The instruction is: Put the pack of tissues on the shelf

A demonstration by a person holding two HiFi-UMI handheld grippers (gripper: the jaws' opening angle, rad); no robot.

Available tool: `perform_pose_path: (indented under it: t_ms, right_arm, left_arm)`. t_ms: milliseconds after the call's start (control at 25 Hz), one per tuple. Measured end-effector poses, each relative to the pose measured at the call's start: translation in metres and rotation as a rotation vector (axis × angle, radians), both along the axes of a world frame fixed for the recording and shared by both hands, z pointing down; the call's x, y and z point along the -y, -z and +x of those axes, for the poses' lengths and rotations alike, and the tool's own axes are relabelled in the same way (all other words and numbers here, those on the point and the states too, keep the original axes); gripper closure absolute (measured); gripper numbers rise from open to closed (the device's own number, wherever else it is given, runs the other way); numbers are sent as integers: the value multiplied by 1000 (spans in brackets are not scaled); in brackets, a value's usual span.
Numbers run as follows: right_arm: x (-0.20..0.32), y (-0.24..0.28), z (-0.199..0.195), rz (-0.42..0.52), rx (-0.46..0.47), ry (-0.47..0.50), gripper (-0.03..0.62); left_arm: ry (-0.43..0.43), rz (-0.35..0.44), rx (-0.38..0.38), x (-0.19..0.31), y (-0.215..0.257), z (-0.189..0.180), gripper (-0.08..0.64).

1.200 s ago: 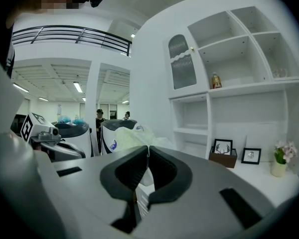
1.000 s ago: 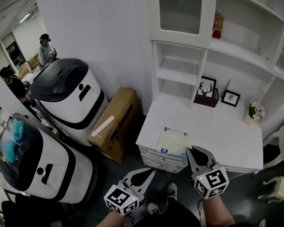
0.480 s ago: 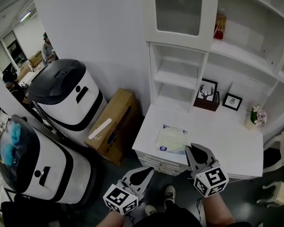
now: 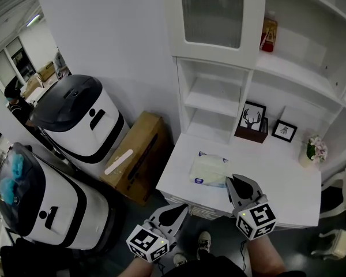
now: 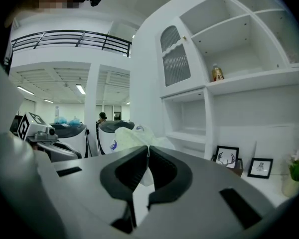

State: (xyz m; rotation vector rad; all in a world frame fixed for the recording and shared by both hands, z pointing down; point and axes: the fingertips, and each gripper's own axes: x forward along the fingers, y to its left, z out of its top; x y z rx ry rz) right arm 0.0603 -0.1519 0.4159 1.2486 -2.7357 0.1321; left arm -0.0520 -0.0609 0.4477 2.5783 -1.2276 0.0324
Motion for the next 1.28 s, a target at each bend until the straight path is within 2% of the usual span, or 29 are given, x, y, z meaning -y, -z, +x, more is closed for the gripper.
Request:
perform_pose_path:
  t_ms: [800,1280]
  right_arm:
    - [81,3,20,18,17,81,586]
    - [107,6,20,31,27,76,586]
  left_arm:
    - [82,13,43,66,8,26,555]
    - [85,17,67,84,14,26,555]
